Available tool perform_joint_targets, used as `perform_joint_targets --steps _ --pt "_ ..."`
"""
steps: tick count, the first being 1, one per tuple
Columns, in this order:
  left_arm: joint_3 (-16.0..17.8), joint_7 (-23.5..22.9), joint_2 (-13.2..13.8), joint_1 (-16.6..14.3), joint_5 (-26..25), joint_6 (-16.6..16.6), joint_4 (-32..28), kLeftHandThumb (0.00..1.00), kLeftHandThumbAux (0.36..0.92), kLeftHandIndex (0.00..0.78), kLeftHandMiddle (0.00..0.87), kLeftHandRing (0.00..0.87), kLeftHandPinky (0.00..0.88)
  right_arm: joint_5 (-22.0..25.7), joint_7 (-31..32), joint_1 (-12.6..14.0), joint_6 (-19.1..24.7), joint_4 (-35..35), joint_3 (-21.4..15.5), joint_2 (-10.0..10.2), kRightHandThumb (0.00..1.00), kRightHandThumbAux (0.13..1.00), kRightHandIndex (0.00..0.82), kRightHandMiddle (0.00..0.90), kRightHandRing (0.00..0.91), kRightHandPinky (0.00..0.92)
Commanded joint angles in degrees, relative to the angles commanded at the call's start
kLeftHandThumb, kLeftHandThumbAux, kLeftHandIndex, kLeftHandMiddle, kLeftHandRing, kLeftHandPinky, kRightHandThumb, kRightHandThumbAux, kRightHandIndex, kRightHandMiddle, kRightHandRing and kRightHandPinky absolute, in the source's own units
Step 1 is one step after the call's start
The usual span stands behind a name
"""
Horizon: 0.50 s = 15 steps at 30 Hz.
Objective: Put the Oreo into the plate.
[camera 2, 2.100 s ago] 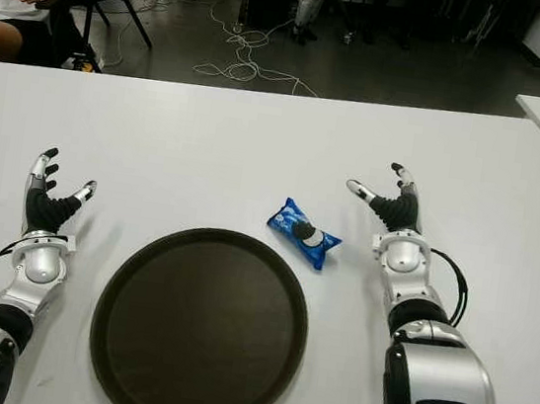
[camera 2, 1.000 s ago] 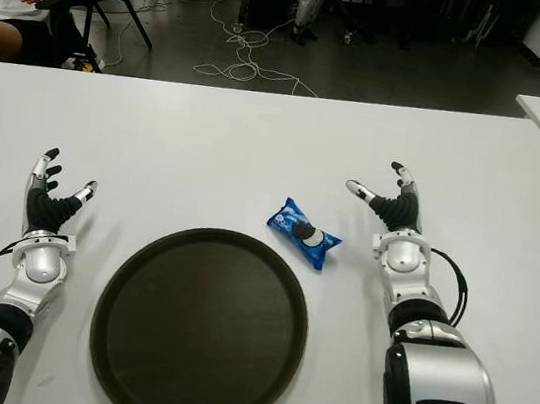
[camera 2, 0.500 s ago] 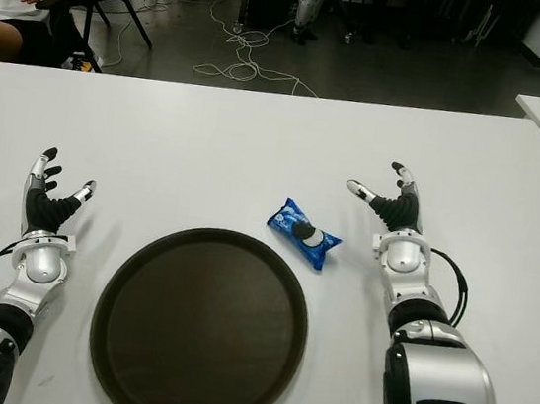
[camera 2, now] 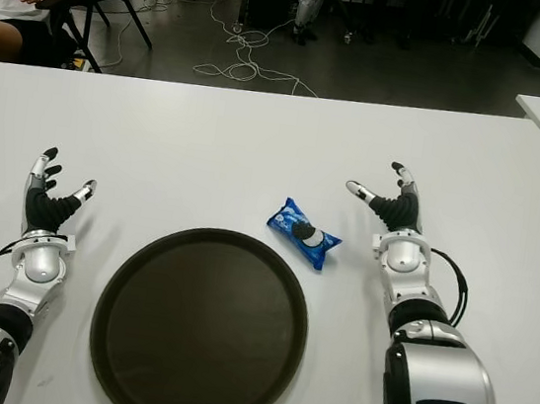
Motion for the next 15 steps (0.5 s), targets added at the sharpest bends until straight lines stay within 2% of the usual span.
perform_joint_targets --steps 15 --pt "-0.3 0.5 0.3 0.2 0.7 0.4 0.0 0.199 0.772 0.103 0.116 0.123 0.139 -0.3 0.2 0.0 0.2 -0.1 0.4 0.2 0.0 0.628 0.093 0.053 0.049 0.024"
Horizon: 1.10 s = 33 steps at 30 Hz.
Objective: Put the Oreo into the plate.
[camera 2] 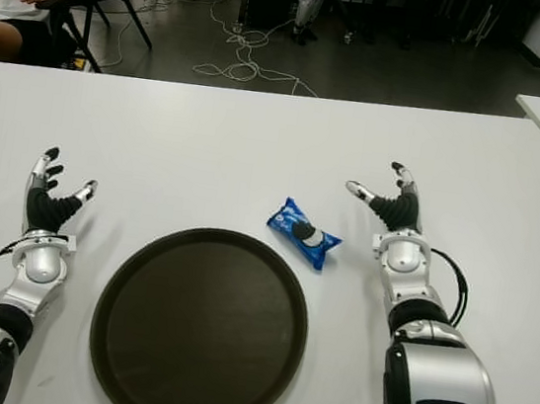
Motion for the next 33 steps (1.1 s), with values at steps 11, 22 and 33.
perform_joint_targets --steps 11,22,33 --pt "0.1 -0.3 0.1 0.2 -0.1 -0.3 -0.3 0.218 0.781 0.109 0.098 0.103 0.117 -4.3 0.9 0.9 -3.5 -0.4 4.5 -0.3 0.0 0.635 0.06 0.02 0.015 0.028" --pt "0.0 -0.1 0.2 0.1 0.0 0.1 -0.2 0.207 0.777 0.116 0.121 0.133 0.158 -8.4 3.0 1.5 -8.2 -0.8 8.7 -1.2 0.0 0.612 0.044 0.021 0.0 0.0" --pt "-0.3 0.3 0.3 0.2 0.3 0.0 -0.2 0.172 0.77 0.103 0.112 0.113 0.122 -10.5 2.1 1.4 -9.0 -1.0 10.9 -1.3 0.0 0.61 0.055 0.024 0.0 0.0"
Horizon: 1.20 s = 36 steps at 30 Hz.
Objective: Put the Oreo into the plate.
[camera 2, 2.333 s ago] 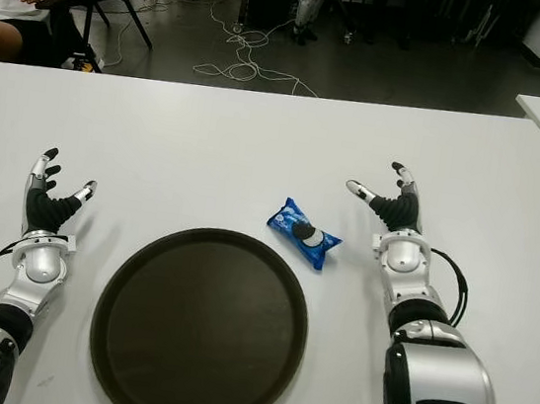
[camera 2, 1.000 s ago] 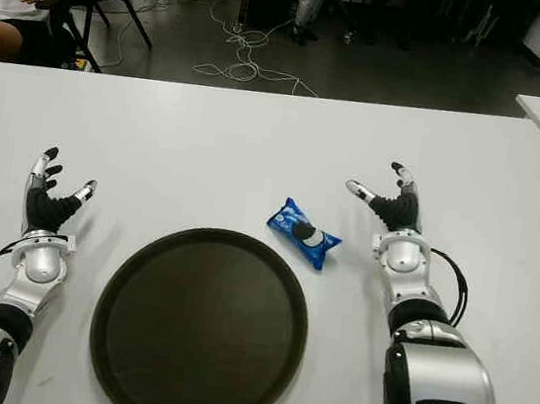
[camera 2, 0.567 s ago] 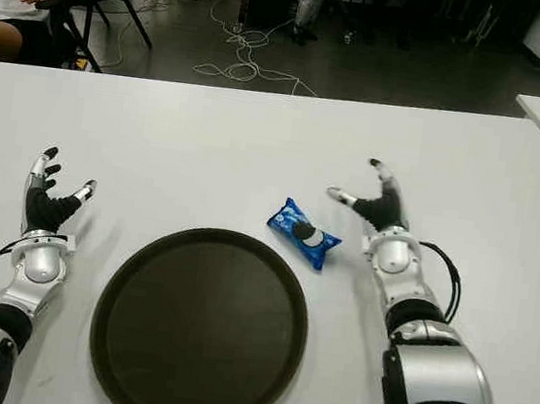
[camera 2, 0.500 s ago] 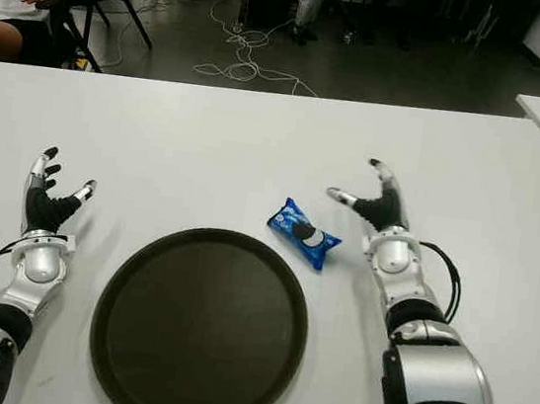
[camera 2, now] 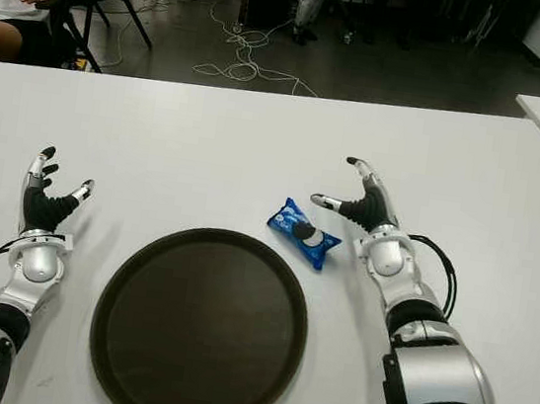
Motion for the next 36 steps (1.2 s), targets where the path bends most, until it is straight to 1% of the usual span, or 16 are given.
perform_joint_targets --steps 5,8,15,23,30,33,35,36 --pt "0.0 0.4 0.0 -0.1 0.0 0.0 0.2 0.18 0.771 0.107 0.118 0.122 0.13 0.3 0.6 0.0 -0.3 -0.3 0.0 0.1 0.0 0.611 0.043 0.014 0.0 0.0" --pt "0.0 0.5 0.0 -0.1 0.0 0.1 0.4 0.203 0.773 0.112 0.122 0.13 0.154 0.3 1.0 0.1 -0.6 -0.4 0.1 0.1 0.0 0.608 0.037 0.01 0.0 0.0" --pt "0.2 0.2 -0.2 -0.2 -0.3 0.3 0.4 0.23 0.78 0.119 0.122 0.127 0.139 -0.3 0.2 0.5 -2.0 -1.3 0.7 0.2 0.0 0.619 0.045 0.023 0.0 0.0" --pt "0.4 -0.5 -0.5 -0.2 -0.9 0.1 0.4 0.213 0.787 0.113 0.105 0.115 0.145 1.2 2.8 1.2 -4.0 -2.9 0.0 0.4 0.0 0.666 0.038 0.022 0.0 0.0" --pt "0.4 -0.5 -0.6 -0.3 -0.9 0.0 0.3 0.228 0.786 0.114 0.091 0.098 0.129 0.2 3.3 1.6 -3.8 -4.1 0.8 0.0 0.0 0.69 0.043 0.033 0.014 0.009" --pt "0.2 -0.1 -0.6 -0.2 -0.6 0.0 0.3 0.233 0.786 0.113 0.097 0.103 0.131 -1.8 2.8 1.6 -2.4 -4.8 2.5 -0.6 0.0 0.679 0.058 0.053 0.04 0.03" --pt "-0.1 0.5 -0.5 -0.2 -0.1 0.0 0.2 0.23 0.786 0.111 0.101 0.108 0.134 -4.6 3.5 2.1 2.2 -8.6 5.0 -0.8 0.0 0.668 0.068 0.062 0.054 0.039" --pt "-0.2 0.7 -0.5 -0.2 0.1 0.1 0.2 0.222 0.787 0.11 0.105 0.111 0.137 -5.6 4.5 2.9 5.0 -11.7 6.0 -0.8 0.0 0.662 0.073 0.066 0.061 0.041"
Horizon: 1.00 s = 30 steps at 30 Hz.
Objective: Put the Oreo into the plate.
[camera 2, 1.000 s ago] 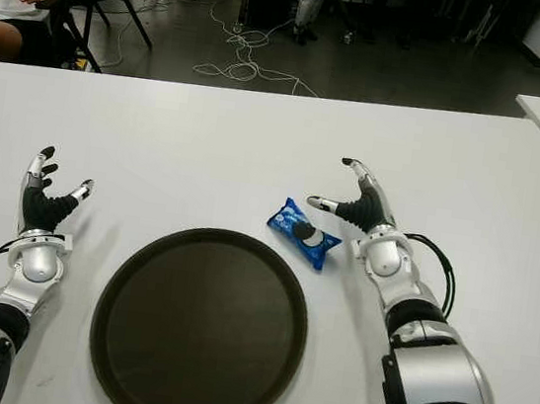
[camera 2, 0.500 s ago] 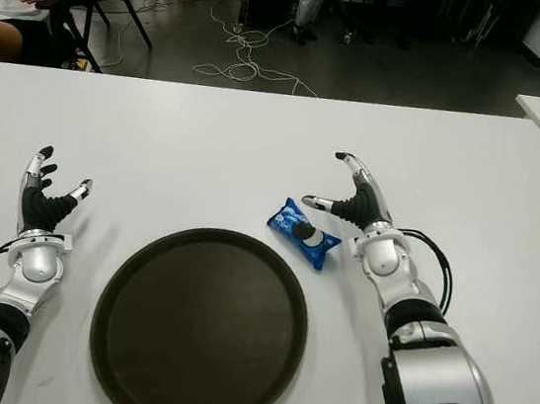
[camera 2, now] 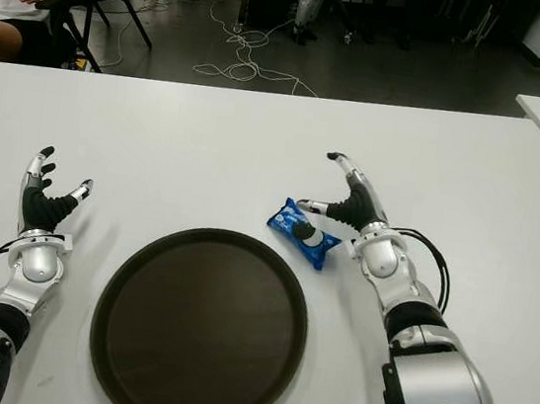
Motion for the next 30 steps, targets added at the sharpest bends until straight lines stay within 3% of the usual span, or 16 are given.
perform_joint_targets --steps 5,12,21,30 --pt "-0.1 0.6 0.0 0.0 0.2 0.0 0.1 0.225 0.78 0.115 0.115 0.123 0.153 -3.2 7.8 5.3 15.4 -20.3 2.3 -0.9 0.0 0.657 0.07 0.07 0.07 0.041" --pt "-0.2 0.7 0.1 -0.1 0.3 0.0 0.0 0.223 0.782 0.12 0.123 0.13 0.15 -7.1 14.6 7.0 26.8 -29.3 4.4 -2.1 0.0 0.665 0.058 0.067 0.063 0.021" --pt "-0.4 1.2 0.0 -0.2 0.2 0.5 0.1 0.213 0.78 0.109 0.132 0.147 0.171 -8.3 18.2 8.2 31.8 -34.3 6.0 -2.5 0.0 0.67 0.048 0.063 0.058 0.015" --pt "-0.1 0.7 -0.2 -0.4 -0.5 1.2 0.3 0.219 0.779 0.108 0.119 0.136 0.166 -7.8 19.7 8.5 32.5 -35.4 6.4 -2.5 0.0 0.67 0.063 0.076 0.073 0.045"
